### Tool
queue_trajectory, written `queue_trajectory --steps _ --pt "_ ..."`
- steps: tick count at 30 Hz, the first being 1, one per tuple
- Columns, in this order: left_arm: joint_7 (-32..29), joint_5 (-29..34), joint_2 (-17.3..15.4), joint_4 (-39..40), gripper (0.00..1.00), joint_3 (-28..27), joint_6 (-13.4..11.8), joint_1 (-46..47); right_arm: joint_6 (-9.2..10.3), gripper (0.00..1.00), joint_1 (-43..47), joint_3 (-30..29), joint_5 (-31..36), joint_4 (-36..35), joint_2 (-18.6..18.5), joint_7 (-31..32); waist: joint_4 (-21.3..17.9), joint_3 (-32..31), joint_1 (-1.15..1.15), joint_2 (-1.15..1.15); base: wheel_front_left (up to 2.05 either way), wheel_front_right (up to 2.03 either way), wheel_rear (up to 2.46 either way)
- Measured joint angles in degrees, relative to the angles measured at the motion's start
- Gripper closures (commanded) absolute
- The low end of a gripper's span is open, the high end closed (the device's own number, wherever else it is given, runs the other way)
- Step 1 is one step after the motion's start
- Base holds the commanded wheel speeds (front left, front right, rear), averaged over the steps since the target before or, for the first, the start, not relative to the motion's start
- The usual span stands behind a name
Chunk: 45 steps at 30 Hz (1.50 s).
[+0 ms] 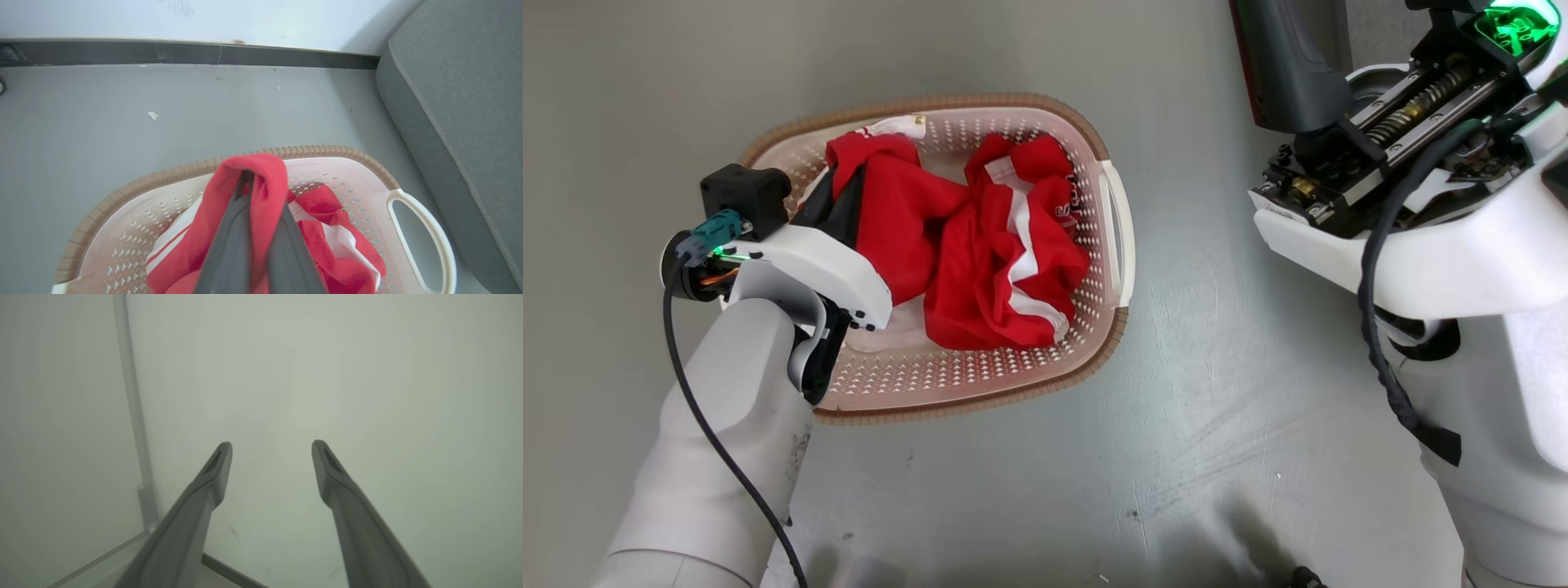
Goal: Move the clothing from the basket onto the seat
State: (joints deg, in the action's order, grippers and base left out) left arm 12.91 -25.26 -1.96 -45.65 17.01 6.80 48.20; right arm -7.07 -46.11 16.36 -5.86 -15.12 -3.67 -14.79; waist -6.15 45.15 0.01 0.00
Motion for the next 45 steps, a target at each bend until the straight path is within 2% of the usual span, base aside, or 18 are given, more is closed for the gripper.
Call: queue_trajectory --steps 19,34,45 --pt "1.3 -3.9 0.2 9.1 1.0 -4.1 0.4 -4.4 0.0 0.0 3.2 0.6 1.4 4.3 -0.1 0.0 2.8 -8.7 0.0 0.0 0.0 0.0 0.0" --pt "1.4 -3.8 -0.3 19.7 1.0 -9.9 0.4 -9.0 0.0 0.0 12.3 -0.6 1.0 11.6 0.0 0.0 4.6 -16.9 0.0 0.0 0.0 0.0 0.0" --pt "1.4 -2.4 -0.5 25.6 1.0 -12.9 0.4 -13.8 0.0 0.0 18.1 -1.3 0.4 14.2 0.0 0.0 5.3 -23.5 0.0 0.0 0.0 0.0 0.0"
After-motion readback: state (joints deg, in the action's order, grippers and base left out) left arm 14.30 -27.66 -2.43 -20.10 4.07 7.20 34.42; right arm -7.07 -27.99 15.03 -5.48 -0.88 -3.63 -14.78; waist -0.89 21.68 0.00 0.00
